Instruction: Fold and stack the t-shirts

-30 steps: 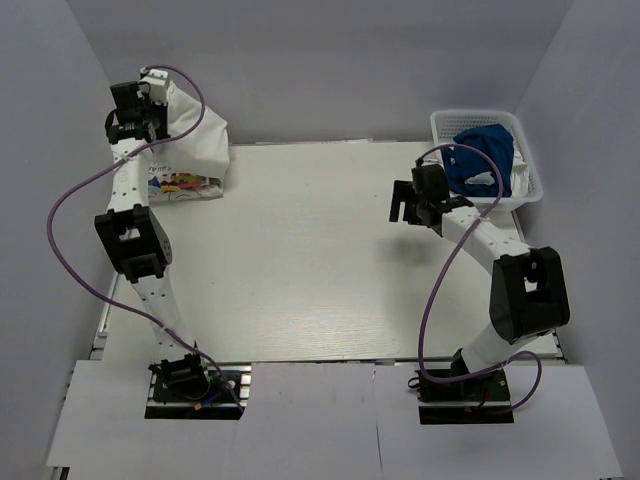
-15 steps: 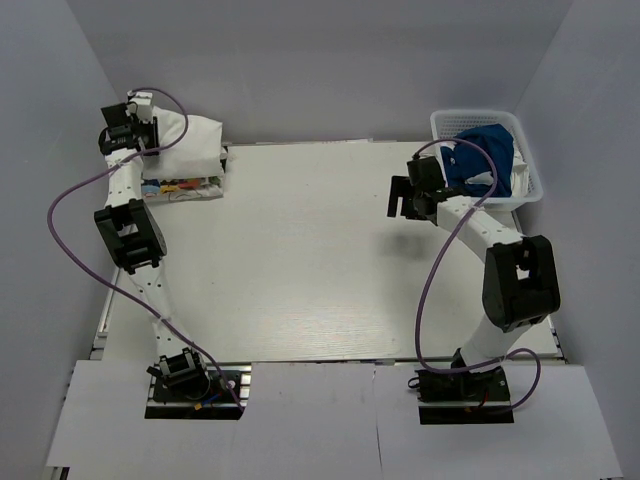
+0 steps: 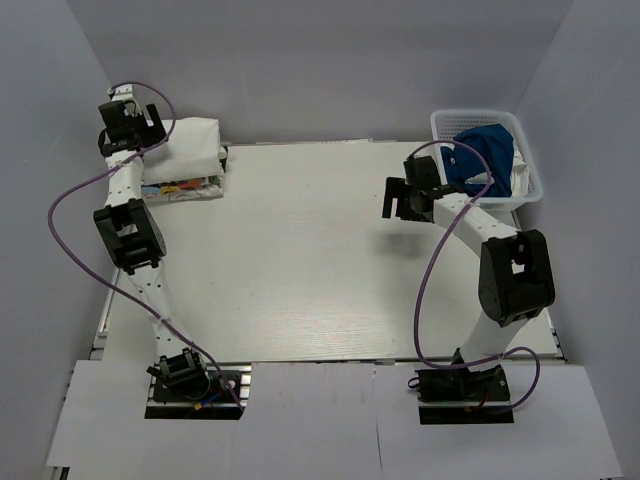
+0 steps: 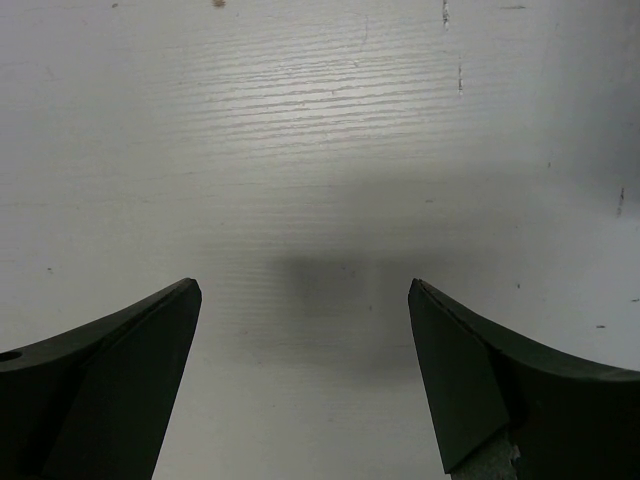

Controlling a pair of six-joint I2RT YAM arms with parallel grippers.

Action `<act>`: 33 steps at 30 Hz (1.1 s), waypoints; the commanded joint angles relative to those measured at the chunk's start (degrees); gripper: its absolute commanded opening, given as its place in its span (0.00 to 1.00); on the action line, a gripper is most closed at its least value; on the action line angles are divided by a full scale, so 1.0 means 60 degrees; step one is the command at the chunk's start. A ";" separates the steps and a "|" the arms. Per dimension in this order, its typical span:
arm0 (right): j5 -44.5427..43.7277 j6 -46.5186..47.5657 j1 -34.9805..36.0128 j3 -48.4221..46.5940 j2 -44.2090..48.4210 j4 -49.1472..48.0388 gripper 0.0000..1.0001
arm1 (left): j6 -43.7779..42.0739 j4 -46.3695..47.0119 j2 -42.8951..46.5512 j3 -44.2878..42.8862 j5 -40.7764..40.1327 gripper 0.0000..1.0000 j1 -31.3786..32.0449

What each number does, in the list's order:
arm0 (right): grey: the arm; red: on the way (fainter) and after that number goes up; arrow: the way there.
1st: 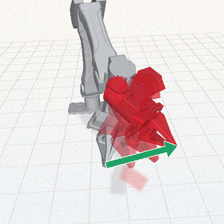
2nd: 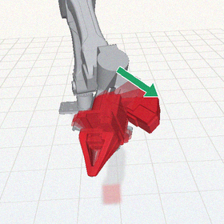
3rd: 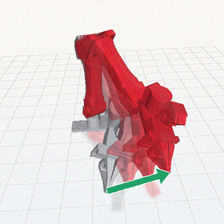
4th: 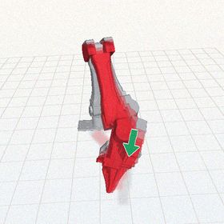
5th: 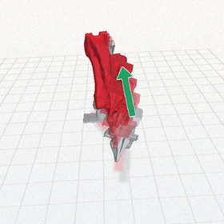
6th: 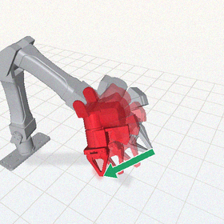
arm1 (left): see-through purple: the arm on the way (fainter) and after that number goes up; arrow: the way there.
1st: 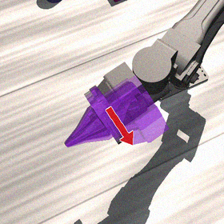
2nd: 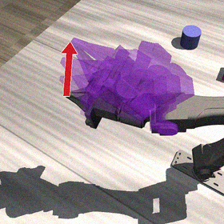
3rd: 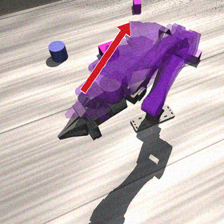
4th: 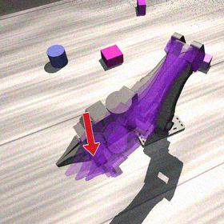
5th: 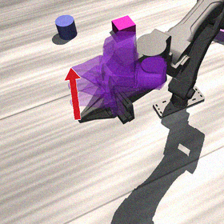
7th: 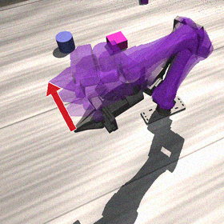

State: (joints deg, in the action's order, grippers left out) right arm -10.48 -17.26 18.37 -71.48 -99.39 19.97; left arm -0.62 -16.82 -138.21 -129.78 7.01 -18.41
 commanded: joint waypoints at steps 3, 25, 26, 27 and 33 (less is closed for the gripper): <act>0.0560 -0.0025 0.0044 -0.0157 0.0321 -0.0165 0.90 | 0.1159 0.1408 0.1091 0.0708 0.1053 1.00 0.0227; 0.1322 -0.0039 0.0000 -0.0346 -0.1114 -0.1204 0.90 | 0.0880 0.3539 -0.1013 0.0657 0.0971 1.00 0.0418; 0.1264 -0.0039 0.0000 -0.0477 -0.1289 -0.1088 0.90 | 0.0880 0.3318 -0.1249 0.0203 0.0971 1.00 0.0418; 0.1191 -0.0039 0.0000 -0.0522 -0.1291 -0.1058 0.90 | 0.0764 0.3084 -0.1455 -0.0004 0.0971 1.00 0.0418; 0.1175 0.0005 0.0000 -0.0742 -0.1496 -0.0969 0.90 | 0.0763 0.2906 -0.1663 0.0271 0.1102 1.00 0.0418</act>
State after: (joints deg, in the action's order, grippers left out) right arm -3.01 -17.52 18.48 -72.99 -108.14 14.90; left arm 4.45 3.51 -151.39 -128.29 11.57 -16.05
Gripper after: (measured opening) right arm 0.900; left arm 0.997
